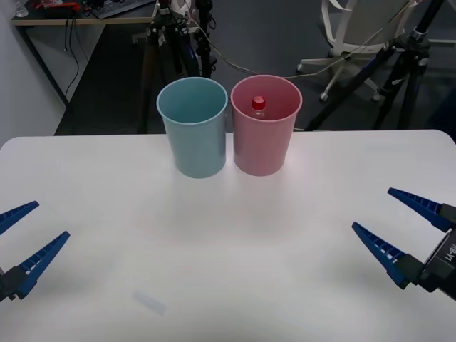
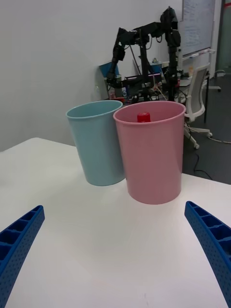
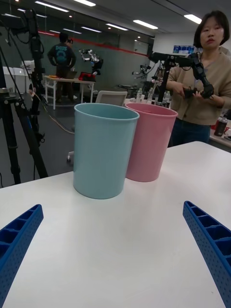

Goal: Grasp the object on the table and drop it into the matching bin: aluminum can to the light blue bin, PET bottle to the pink bin.

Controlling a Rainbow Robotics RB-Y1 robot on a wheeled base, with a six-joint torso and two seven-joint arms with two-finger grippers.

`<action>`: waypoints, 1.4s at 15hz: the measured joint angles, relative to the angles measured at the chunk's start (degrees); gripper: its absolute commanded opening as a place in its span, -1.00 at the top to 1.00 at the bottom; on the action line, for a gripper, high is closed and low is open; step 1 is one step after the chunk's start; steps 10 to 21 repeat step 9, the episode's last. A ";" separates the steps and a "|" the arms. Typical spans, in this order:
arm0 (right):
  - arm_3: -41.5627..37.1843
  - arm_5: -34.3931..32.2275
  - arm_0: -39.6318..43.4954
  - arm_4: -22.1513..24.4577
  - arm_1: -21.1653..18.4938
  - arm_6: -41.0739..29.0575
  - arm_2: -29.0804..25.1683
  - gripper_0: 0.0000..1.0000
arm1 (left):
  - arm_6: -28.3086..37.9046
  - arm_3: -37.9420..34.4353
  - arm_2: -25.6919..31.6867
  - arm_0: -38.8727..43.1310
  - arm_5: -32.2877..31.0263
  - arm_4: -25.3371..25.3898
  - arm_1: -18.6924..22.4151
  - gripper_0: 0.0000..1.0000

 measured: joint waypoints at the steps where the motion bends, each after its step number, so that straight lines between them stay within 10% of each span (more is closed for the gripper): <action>1: -0.60 0.02 1.25 0.09 0.49 -0.36 -0.73 -1.00 | 0.00 0.00 0.00 0.00 0.00 0.00 0.00 -1.00; 21: -1.34 0.04 4.11 0.11 1.71 -1.49 -3.35 -1.00 | 0.00 0.00 0.00 0.00 0.00 0.00 0.00 -1.00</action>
